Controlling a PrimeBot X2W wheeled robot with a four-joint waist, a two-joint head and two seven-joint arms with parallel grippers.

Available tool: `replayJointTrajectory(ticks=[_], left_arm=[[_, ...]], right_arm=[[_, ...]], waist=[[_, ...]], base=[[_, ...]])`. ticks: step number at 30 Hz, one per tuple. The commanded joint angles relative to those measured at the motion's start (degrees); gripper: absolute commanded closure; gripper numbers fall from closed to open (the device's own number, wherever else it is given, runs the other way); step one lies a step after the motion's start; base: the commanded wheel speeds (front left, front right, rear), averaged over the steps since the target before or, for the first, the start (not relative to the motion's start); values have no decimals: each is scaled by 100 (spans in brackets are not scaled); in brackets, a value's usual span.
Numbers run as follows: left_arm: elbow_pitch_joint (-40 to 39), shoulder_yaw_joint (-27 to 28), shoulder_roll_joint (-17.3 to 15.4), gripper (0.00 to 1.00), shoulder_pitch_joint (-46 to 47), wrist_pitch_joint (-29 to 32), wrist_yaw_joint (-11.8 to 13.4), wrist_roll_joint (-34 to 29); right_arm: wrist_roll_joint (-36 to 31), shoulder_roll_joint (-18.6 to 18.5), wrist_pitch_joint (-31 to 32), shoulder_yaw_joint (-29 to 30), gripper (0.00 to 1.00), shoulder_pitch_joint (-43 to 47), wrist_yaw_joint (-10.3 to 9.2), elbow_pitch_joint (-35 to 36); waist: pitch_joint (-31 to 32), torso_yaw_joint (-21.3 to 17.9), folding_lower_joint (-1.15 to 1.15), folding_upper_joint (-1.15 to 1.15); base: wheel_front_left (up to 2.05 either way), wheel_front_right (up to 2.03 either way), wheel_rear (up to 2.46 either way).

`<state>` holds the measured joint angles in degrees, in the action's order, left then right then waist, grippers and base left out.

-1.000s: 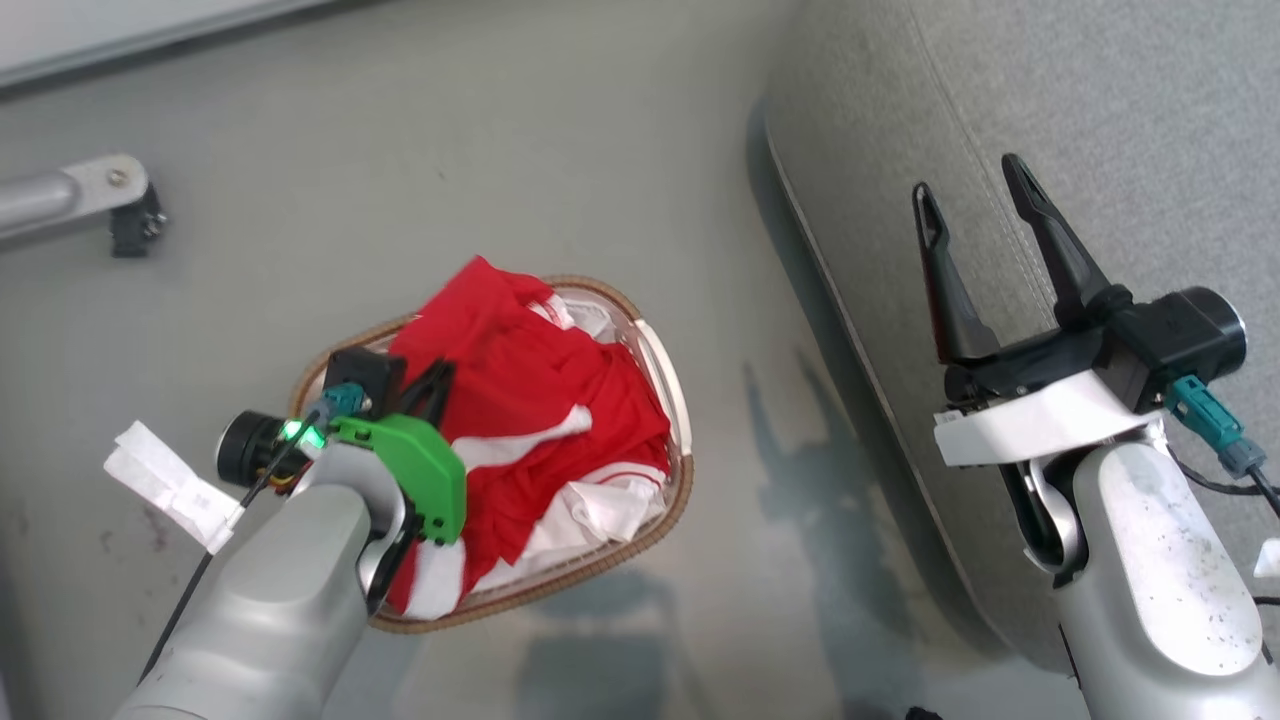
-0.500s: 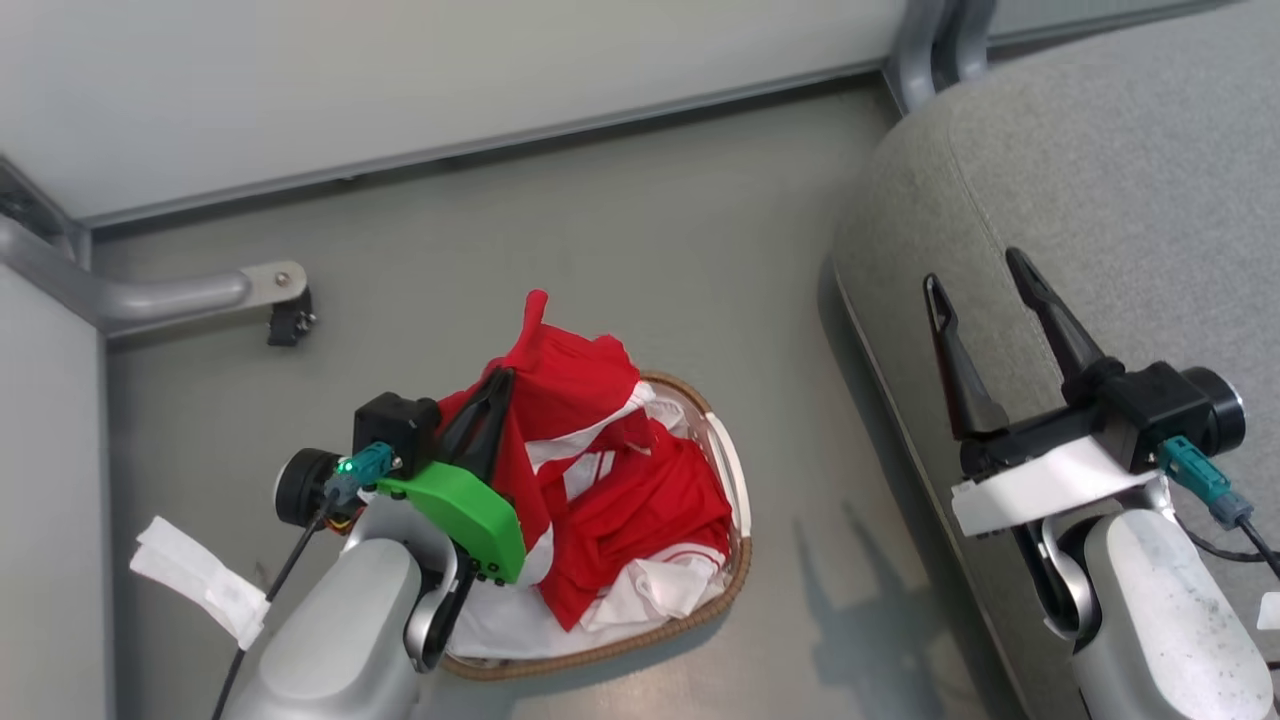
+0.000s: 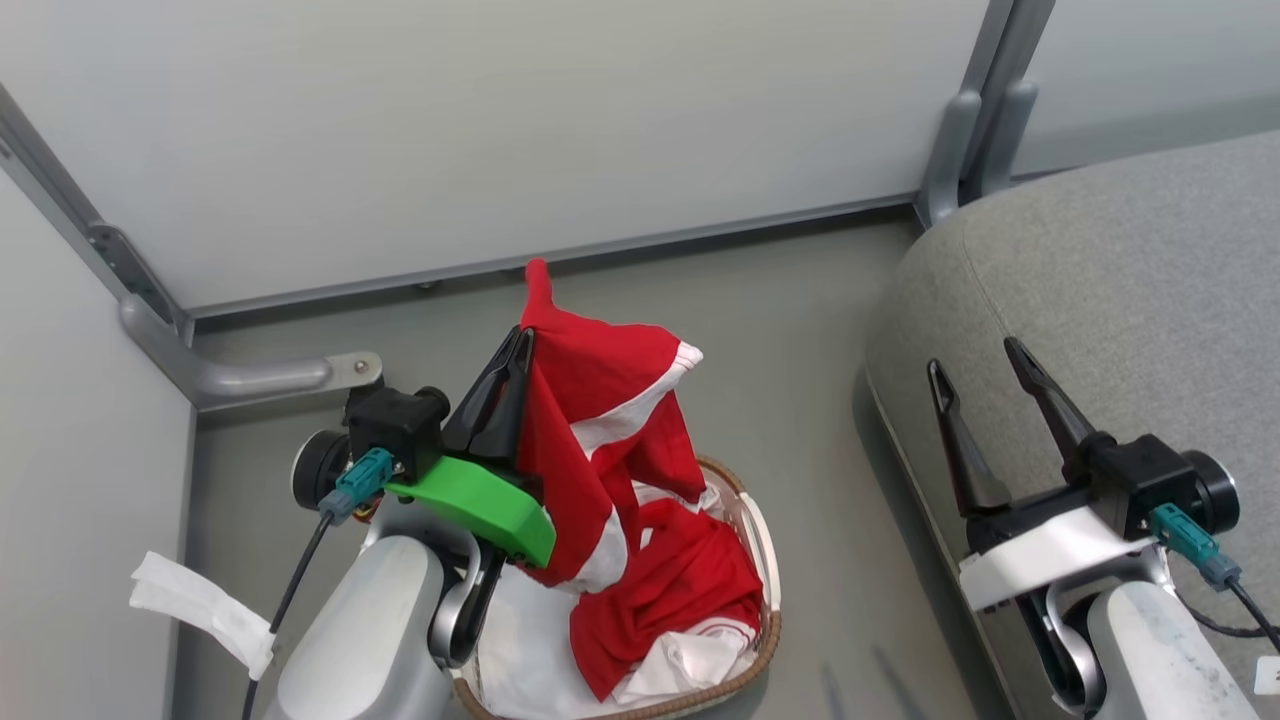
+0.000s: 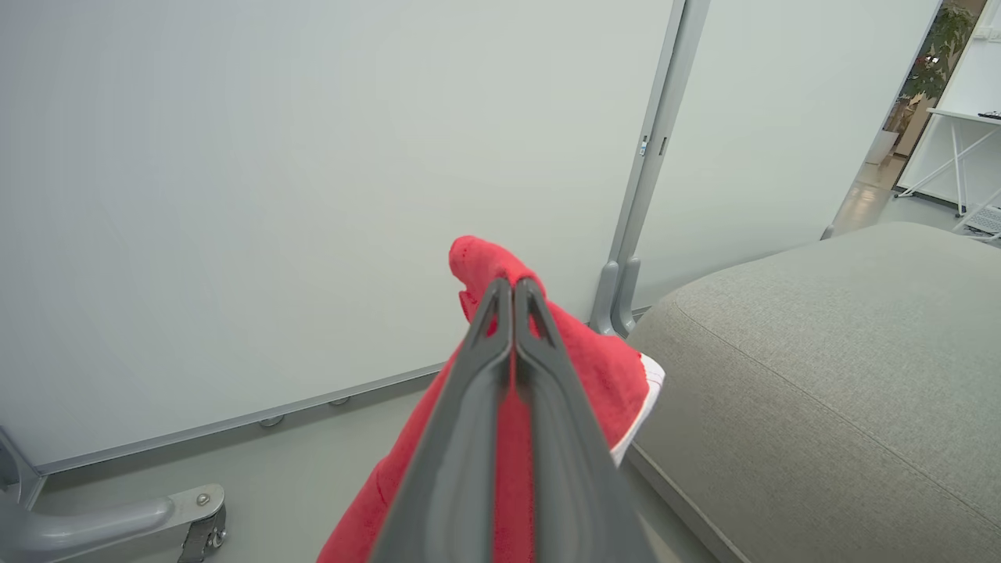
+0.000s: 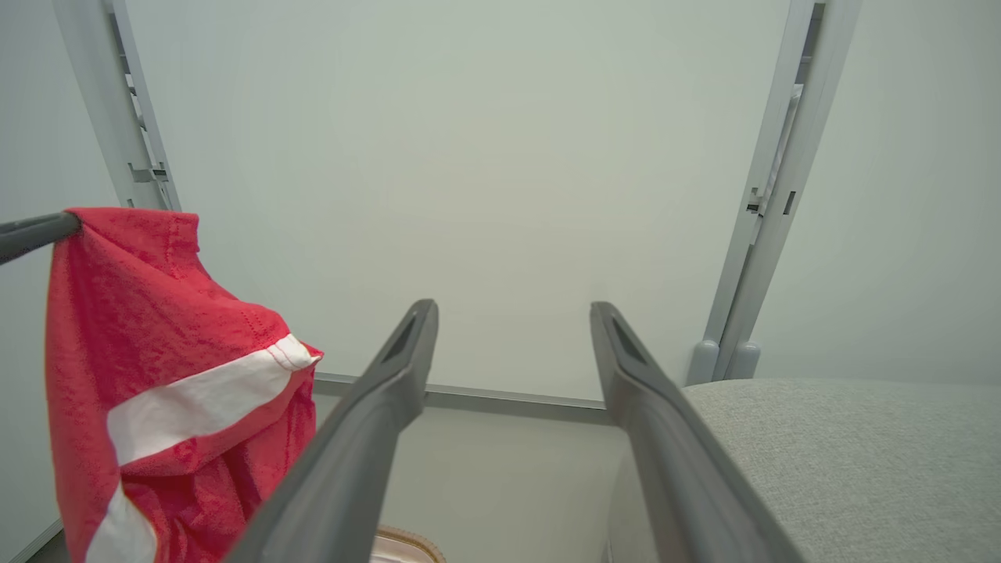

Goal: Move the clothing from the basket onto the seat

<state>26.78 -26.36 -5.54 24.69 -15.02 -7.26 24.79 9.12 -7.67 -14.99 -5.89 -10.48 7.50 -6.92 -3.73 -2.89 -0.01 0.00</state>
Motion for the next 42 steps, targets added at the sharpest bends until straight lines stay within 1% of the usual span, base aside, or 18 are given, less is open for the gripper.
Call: replayJointTrajectory(ticks=[1,11,14,16,17,21,26,29,33,36,41,42], left_arm=[[-73,49,44,100,-91,-21,-24,-27],[-570,2,178,100,154,-23,-27,-40],[-634,-26,194,100,169,-23,-27,-26],[-674,-72,202,100,190,-22,-27,-15],[-696,-126,206,100,213,-22,-28,22],[-745,-252,226,100,272,-22,-28,91],[-803,-454,246,100,374,-23,-28,185],[-812,-565,246,100,415,-22,-28,239],[-811,-740,253,100,478,-23,-28,290],[-847,-887,258,100,528,-22,-28,363],[-931,-1165,257,100,611,-23,-29,530],[-946,-1217,256,100,631,-22,-29,547]], right_arm=[[46,7,-29,8,0,126,-2,-8],[90,26,-29,-93,0,411,-2,-37],[133,26,-29,-270,0,433,-2,-34],[226,27,-29,-518,0,416,-2,-3],[298,-61,-29,-833,0,356,-3,4],[437,-164,-29,-1418,0,118,-3,-61],[609,-292,-30,-2195,0,-406,-3,-270],[702,-319,-29,-2562,0,-725,-3,-470],[802,-208,-29,-3004,0,-1114,-3,-853],[879,-53,-28,-3195,0,-1333,-3,-1264],[1006,181,-28,-3233,0,-1547,-3,-1908],[1003,228,-29,-3175,58,-1576,-3,-1987]], waist=[[229,102,1,0],[400,130,1,0],[410,127,1,0],[406,141,1,0],[397,168,1,0],[374,245,1,0],[330,389,1,0],[313,481,1,0],[298,612,1,0],[277,739,1,0],[229,975,1,0],[213,1029,1,0]], base=[[0,0,0],[0,0,0],[0,0,0],[0,0,0],[0,0,0],[0,0,0],[0,0,0],[0,0,0],[0,0,0],[0,0,0],[0,0,0],[0,0,0]])
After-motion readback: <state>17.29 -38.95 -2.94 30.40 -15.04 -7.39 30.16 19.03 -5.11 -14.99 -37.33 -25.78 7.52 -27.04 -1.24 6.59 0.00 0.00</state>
